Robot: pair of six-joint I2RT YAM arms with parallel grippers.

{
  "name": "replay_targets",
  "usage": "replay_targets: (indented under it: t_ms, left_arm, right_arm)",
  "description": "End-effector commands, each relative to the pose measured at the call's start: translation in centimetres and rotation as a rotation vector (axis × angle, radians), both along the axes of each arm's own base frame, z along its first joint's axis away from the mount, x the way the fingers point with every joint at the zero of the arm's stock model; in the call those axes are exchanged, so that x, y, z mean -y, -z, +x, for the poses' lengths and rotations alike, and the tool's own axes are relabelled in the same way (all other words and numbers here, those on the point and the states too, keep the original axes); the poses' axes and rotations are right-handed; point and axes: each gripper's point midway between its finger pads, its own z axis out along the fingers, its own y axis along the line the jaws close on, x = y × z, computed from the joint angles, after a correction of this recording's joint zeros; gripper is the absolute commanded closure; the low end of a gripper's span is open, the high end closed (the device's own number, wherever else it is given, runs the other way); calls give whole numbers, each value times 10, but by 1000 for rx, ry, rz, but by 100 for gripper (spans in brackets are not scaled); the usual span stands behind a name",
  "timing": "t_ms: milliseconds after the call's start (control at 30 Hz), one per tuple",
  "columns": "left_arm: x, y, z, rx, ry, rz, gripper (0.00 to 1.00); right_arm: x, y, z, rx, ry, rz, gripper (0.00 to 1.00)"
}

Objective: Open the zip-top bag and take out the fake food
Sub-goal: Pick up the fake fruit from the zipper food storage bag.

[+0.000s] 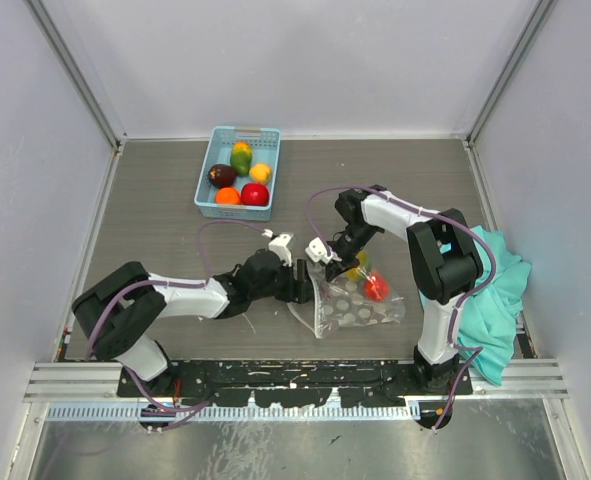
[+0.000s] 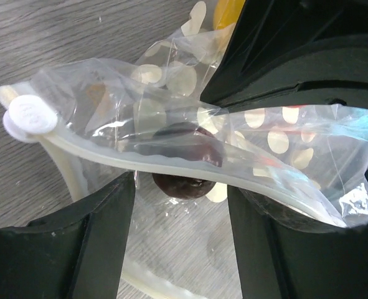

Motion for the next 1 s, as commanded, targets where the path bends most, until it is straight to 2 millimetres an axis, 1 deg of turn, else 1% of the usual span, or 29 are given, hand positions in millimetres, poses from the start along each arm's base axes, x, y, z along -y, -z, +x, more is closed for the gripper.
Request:
replay_targets:
  t_ms: [0, 100, 233, 400, 600, 733, 900, 967]
  left_arm:
    - [16, -17, 10, 22, -13, -36, 38]
    - [22, -16, 12, 21, -12, -32, 36]
    - [26, -9, 12, 1, -13, 11, 35]
    - [21, 2, 16, -8, -51, 91, 34]
    - [22, 7, 21, 1, -66, 105, 34]
    - [29, 11, 24, -5, -62, 92, 34]
    - [30, 21, 26, -23, -86, 99, 39]
    - [29, 22, 26, -23, -93, 96, 45]
  right_arm:
    - [-6, -9, 0, -16, 19, 39, 99]
    - [-7, -9, 0, -24, 26, 42, 99]
    - [-8, -10, -1, -33, 30, 47, 99]
    - [-8, -9, -1, -37, 31, 47, 99]
    - [-9, -9, -3, -44, 28, 52, 99]
    - [-10, -10, -4, -52, 29, 61, 99]
    - [-10, -8, -5, -57, 23, 57, 99]
    - [-9, -8, -5, -58, 23, 57, 99]
